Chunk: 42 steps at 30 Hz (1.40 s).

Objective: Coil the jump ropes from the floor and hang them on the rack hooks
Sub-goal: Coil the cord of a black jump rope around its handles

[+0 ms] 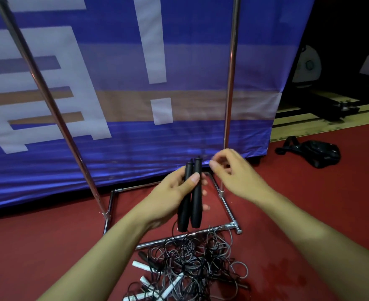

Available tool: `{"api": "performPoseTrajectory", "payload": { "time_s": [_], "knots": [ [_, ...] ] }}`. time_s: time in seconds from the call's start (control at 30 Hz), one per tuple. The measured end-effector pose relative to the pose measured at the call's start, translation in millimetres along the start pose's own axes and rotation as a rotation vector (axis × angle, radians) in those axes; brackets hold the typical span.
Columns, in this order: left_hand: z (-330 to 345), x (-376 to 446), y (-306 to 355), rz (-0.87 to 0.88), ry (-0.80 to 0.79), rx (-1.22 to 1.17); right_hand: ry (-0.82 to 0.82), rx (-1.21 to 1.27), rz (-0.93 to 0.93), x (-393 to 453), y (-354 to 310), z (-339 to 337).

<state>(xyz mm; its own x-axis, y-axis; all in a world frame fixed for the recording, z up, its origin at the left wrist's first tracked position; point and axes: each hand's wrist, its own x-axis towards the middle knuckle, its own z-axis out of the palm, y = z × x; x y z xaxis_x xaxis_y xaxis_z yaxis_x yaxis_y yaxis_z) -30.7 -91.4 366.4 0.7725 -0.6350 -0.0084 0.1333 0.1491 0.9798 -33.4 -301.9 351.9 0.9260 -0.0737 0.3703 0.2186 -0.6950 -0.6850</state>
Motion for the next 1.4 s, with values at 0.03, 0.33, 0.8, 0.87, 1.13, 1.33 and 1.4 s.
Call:
{"api": "performPoseTrajectory", "payload": {
  "time_s": [0.03,0.33,0.8,0.87,1.13,1.33,1.4],
  "knots": [
    [-1,0,1,0.009,-0.003,-0.005,-0.122,0.183,0.005,-2,-3,10],
    [-23,2,7,0.072,0.082,-0.025,-0.533,0.934,0.285,-15,-24,34],
    [-31,11,8,0.055,0.186,-0.312,-0.528,0.11,0.035,-29,-32,37],
    [-29,11,11,0.073,0.181,-0.331,-0.585,0.16,0.016,-32,-34,36],
    [-21,12,12,0.21,0.343,-0.15,-0.503,0.405,0.087,-40,-34,63],
    [-14,14,9,0.222,0.399,-0.018,-0.378,0.465,0.156,-44,-38,81],
    [-14,14,10,0.217,0.4,-0.016,-0.394,0.488,0.175,-42,-37,78]
  ]
}}
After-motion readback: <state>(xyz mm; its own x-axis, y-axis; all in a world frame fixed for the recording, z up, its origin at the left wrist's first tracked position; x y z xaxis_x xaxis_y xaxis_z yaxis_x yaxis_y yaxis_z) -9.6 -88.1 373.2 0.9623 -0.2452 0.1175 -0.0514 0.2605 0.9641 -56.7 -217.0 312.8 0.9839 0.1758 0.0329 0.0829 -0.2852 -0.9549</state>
